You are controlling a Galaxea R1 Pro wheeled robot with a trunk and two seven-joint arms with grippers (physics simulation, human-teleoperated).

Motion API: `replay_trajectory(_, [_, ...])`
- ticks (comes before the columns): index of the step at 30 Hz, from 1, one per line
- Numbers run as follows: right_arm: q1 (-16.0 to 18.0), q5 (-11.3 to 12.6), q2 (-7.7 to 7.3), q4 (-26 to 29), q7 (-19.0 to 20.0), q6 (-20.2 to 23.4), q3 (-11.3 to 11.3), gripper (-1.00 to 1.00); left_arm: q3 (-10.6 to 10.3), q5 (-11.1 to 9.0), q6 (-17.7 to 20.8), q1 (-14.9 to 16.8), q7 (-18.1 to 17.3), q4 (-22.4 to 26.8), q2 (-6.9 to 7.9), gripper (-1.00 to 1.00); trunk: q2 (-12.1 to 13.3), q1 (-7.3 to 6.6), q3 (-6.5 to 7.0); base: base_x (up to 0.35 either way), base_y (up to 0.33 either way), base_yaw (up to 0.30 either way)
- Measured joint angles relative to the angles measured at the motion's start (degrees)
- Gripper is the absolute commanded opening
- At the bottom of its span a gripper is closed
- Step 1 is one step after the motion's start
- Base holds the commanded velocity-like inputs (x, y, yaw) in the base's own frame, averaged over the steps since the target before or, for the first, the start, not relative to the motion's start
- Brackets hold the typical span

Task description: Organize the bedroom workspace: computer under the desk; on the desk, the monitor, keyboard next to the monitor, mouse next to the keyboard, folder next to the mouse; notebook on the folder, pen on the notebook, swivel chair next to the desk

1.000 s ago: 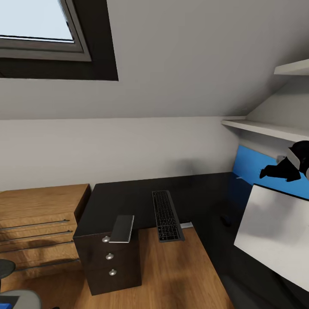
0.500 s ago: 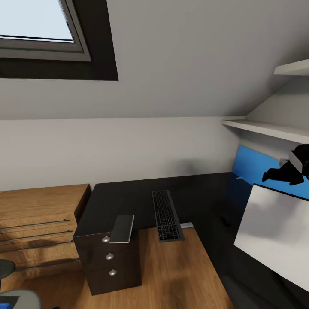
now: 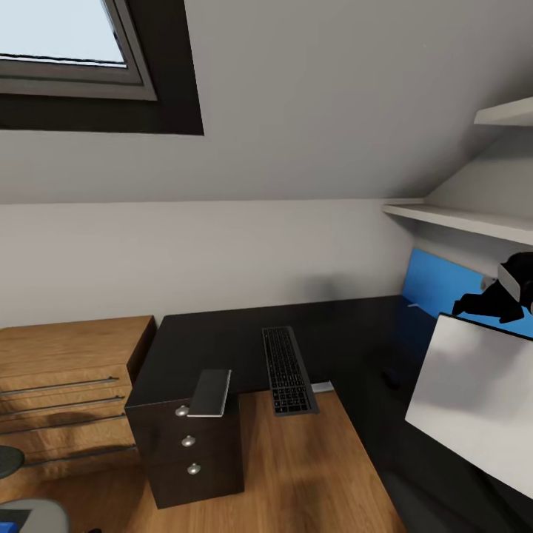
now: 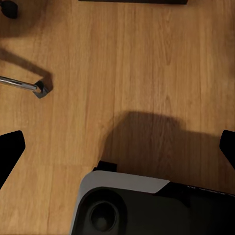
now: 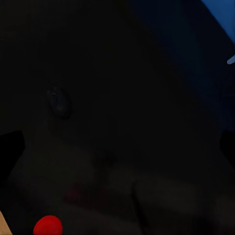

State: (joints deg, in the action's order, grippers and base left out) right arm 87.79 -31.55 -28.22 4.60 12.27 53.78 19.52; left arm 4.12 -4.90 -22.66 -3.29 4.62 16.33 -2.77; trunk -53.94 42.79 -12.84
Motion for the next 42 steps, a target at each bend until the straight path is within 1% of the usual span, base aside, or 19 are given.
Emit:
replay_trajectory(17, [-0.41, -0.02, -0.08, 0.0, -0.03, 0.0, -0.16, 1.0, 0.01, -0.07, -0.01, 0.0, -0.08, -0.05, 0.21, 1.0, -0.02, 0.01, -0.01, -0.001, 0.0, 0.0])
replay_trajectory(21, [-0.57, -0.09, -0.08, 0.0, -0.04, -0.01, -0.18, 1.0, 0.04, -0.05, -0.04, -0.01, -0.08, -0.09, 0.21, 1.0, -0.02, 0.02, -0.01, -0.121, 0.0, 0.0])
replay_trajectory(23, [-0.65, -0.43, -0.08, 0.0, -0.05, 0.0, -0.22, 1.0, 0.05, -0.08, -0.04, 0.01, -0.09, -0.06, 0.22, 1.0, -0.02, 0.03, 0.0, -0.174, 0.0, 0.0])
replay_trajectory(30, [-0.72, -3.0, -0.08, 0.0, -0.05, -0.52, -0.2, 1.0, 0.08, -0.07, -0.04, -0.02, -0.09, -0.07, 0.24, 1.0, -0.02, 0.01, -0.01, -0.063, 0.0, 0.0])
replay_trajectory(36, [-0.72, -3.56, -0.07, 0.0, -0.05, -1.18, -0.19, 1.0, 0.06, -0.07, -0.04, -0.01, -0.09, -0.08, 0.19, 1.0, -0.02, 0.01, -0.01, -0.008, 0.0, 0.0])
replay_trajectory(42, [-0.72, -3.61, -0.01, 0.0, -0.05, -1.29, -0.18, 1.0, 0.03, -0.07, -0.04, 0.0, -0.09, -0.08, 0.18, 1.0, -0.02, 0.01, -0.01, -0.002, 0.0, 0.0])
